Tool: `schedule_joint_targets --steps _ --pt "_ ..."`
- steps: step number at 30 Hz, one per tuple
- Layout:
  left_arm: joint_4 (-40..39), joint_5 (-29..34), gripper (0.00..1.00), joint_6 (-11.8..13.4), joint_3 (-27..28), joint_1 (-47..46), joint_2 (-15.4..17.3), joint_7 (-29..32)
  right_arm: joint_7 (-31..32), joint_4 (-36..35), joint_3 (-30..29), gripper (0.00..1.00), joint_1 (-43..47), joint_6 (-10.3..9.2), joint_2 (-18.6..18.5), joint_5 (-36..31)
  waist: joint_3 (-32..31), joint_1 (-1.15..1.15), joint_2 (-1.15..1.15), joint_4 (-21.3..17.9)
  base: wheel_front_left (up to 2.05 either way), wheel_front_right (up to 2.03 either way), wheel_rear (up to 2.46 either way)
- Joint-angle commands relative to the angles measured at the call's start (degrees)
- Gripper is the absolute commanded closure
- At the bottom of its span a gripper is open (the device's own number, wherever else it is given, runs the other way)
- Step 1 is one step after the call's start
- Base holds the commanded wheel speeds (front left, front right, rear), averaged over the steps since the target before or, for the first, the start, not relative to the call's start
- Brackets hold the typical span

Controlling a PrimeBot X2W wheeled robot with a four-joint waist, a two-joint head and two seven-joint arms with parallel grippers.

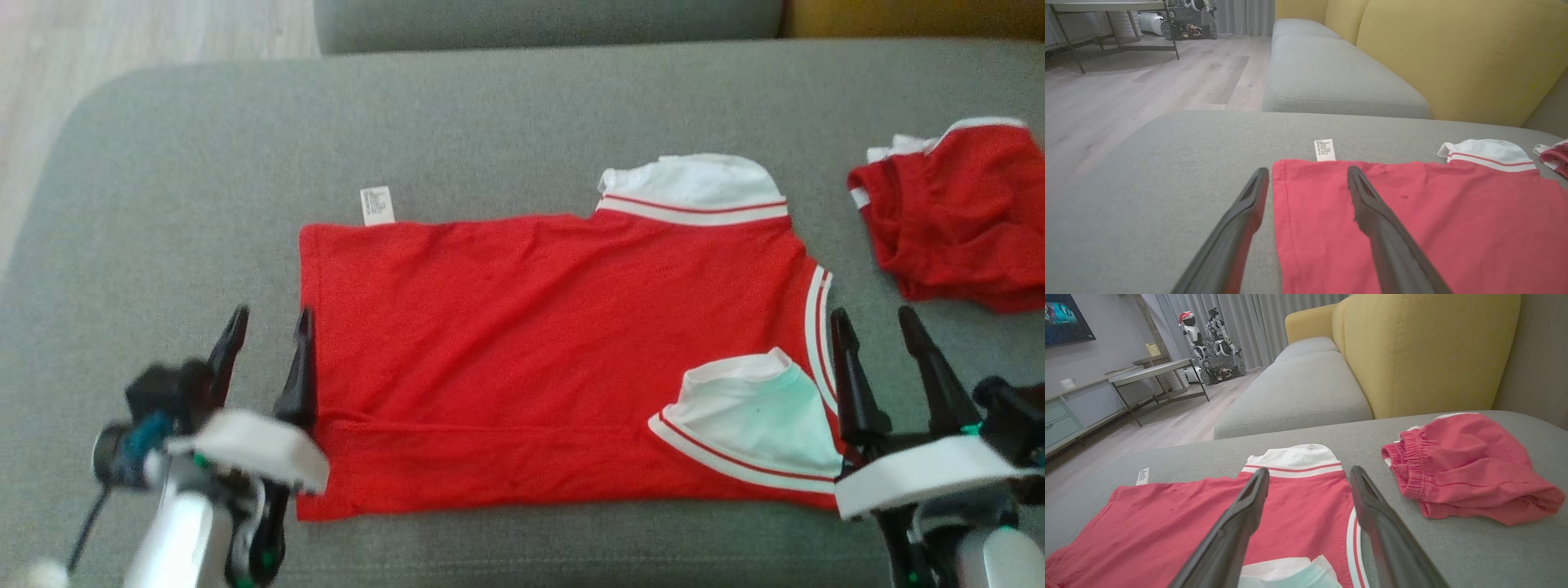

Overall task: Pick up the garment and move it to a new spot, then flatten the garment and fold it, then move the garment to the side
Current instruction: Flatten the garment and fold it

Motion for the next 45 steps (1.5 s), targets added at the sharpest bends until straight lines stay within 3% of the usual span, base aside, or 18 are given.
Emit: schedule_joint_targets --steps 1,11,21,22,23,24,34,40,45 --pt "-0.6 -0.6 0.00 -0.8 1.7 -6.1 1.1 0.2 -0.1 -2.6 1.5 0.00 -3.7 -0.04 -0.5 0.3 2.4 0.00 0.00 0.0 0.00 0.00 0.00" --pt "16.0 -5.5 0.00 -6.7 3.2 -23.8 2.5 3.8 -0.8 -2.6 3.2 0.00 -10.0 -0.04 -0.5 0.3 11.9 0.00 0.00 -2.5 0.00 0.00 0.00" --pt "33.4 -10.2 0.00 -10.7 3.6 -31.9 4.2 5.1 -2.1 0.0 4.6 0.00 -12.7 -0.04 -0.5 1.2 14.4 0.00 0.00 -4.4 0.00 0.00 0.00" --pt "34.4 -10.4 0.09 -10.9 3.3 -32.2 4.2 5.0 -2.1 0.2 4.4 0.00 -12.9 -0.04 -0.5 1.3 14.4 0.00 0.00 -4.5 0.00 0.00 0.00" --pt "35.3 -10.6 0.60 -11.1 2.9 -32.6 4.2 5.0 -2.1 0.4 4.1 0.00 -13.2 -0.04 -0.5 1.2 14.3 0.00 0.00 -4.5 0.00 0.00 0.00" --pt "36.1 -10.8 1.00 -11.3 2.4 -32.9 4.1 4.8 -2.1 0.6 3.8 0.00 -13.5 -0.04 -0.5 1.2 14.3 0.00 0.00 -4.4 0.00 0.00 0.00" --pt "40.1 -11.0 1.00 -11.8 -1.6 -36.0 3.1 -0.6 -1.9 7.9 1.9 0.00 -24.4 -0.04 -3.4 3.3 13.8 0.00 0.00 -2.1 0.00 0.00 0.00" --pt "41.2 -11.6 1.00 -11.8 -4.6 -39.6 1.0 -2.4 1.0 19.5 5.1 0.00 -38.0 -0.04 -8.9 6.5 15.6 0.00 0.00 1.2 0.00 0.00 0.00" --pt "42.4 -12.6 1.00 -11.9 -7.3 -42.0 -0.7 -3.9 6.5 31.2 11.8 0.00 -46.3 -0.04 -13.0 8.0 16.8 0.00 0.00 3.5 0.00 0.00 0.00"
